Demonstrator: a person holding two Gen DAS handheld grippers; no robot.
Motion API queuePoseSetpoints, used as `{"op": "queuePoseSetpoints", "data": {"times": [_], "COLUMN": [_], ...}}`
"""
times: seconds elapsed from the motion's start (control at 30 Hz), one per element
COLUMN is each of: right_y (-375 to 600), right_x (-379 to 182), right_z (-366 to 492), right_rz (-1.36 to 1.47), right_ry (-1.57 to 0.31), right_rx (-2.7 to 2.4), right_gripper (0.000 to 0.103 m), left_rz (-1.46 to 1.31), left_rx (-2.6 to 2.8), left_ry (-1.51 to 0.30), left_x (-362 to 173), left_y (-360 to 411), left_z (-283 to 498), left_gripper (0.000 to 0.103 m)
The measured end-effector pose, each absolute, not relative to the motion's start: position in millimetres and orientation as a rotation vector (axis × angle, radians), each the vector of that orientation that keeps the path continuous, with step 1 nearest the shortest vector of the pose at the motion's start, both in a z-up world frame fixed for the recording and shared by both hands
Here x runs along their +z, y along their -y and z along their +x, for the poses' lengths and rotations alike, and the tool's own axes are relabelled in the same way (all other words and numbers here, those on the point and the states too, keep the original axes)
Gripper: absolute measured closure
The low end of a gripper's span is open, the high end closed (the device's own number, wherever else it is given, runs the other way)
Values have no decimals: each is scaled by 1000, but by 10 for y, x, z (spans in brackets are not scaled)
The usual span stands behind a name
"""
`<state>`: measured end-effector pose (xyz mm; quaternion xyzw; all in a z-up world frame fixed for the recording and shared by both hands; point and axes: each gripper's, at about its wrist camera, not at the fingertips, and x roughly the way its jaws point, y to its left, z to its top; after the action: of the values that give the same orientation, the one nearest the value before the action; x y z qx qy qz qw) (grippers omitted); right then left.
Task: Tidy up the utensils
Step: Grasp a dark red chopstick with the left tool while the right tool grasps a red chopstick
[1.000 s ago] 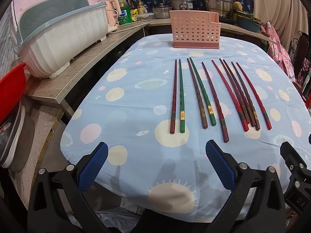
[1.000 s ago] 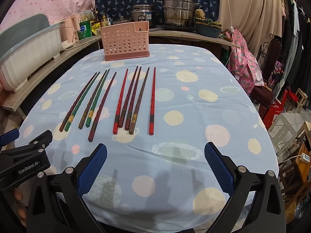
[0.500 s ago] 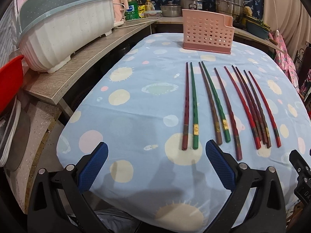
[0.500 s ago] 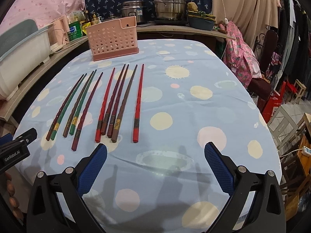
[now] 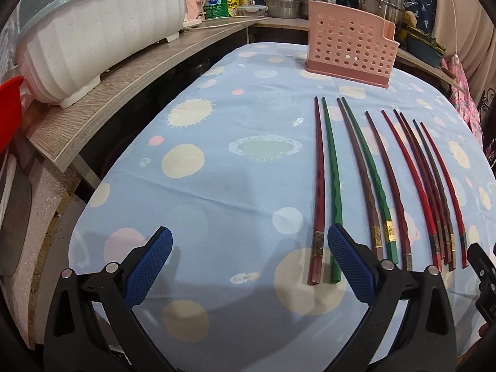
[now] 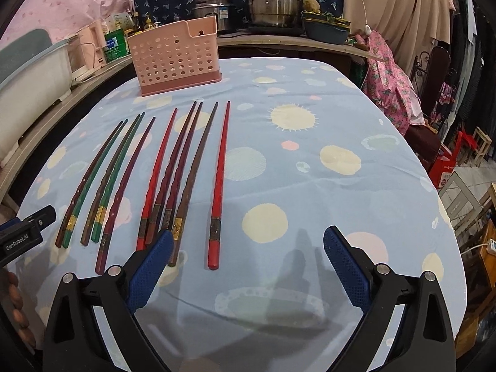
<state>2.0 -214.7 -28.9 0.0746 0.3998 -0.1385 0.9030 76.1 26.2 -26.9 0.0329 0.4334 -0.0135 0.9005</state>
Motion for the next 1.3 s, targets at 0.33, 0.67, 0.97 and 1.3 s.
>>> {"op": "queuePoseSetpoints", "data": {"times": [0.33,0.67,0.97,1.3], "right_y": [2158,2096,2097,2215], "right_x": [-383,-387,-369,45], "right_z": [123,141,62,-146], "right_rz": [167,139,180,200], "right_ry": [-853,-848,-854,-775], "right_rx": [-259,-238,-167,-166], "right_gripper": [43,62,96,96], "left_rz": [76,48,8,-28], "left_rx": [-56,-97,-197,-199], "left_ry": [-922,-935,-954,-941], "left_x": [-396,-415,-350,-52], "left_y": [-218,-242,-213,-367], "left_z": [802,758,692,597], "left_gripper": [13,33,93,96]}}
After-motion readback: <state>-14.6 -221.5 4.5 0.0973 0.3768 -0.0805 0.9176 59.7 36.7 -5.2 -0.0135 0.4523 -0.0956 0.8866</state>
